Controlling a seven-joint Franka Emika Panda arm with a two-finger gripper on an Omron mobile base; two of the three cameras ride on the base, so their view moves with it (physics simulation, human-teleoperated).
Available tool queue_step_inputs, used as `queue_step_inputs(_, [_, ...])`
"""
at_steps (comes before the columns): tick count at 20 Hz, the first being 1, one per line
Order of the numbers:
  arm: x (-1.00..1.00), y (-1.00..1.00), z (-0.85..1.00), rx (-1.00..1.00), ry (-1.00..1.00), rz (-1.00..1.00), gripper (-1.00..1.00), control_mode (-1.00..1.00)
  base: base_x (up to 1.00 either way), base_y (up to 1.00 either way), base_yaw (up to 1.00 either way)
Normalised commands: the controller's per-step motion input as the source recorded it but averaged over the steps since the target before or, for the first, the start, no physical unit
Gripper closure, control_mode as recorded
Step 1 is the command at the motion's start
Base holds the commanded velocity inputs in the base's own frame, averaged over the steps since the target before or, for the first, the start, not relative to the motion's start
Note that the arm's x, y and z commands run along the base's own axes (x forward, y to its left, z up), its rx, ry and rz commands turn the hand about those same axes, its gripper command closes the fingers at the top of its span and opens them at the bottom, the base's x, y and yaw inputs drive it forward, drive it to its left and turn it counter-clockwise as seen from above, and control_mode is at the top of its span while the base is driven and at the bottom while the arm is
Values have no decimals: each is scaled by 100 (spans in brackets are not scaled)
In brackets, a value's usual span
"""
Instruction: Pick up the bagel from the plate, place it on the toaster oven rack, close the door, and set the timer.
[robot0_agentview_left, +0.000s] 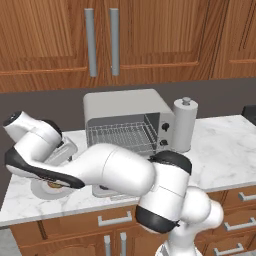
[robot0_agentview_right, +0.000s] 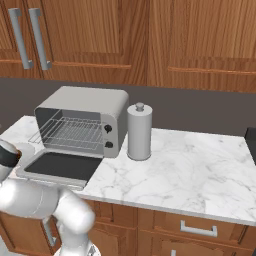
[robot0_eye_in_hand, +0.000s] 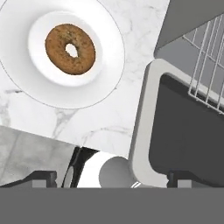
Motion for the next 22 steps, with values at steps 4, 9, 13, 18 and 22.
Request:
queue_step_inputs(4, [31,40,-43,-19,12,0,-100,-100,0,0,0])
queue_step_inputs(9, [14,43,-44,-12,2,0,-100,-100,0,0,0])
queue_step_inputs(13, [31,33,-28,-7,3,0,-100,-100,0,0,0])
queue_step_inputs(18, [24,8,-39,-6,2,1,-100,-100,0,0,0])
queue_step_inputs(22, [13,0,-34,-1,0,2,-100,-100,0,0,0])
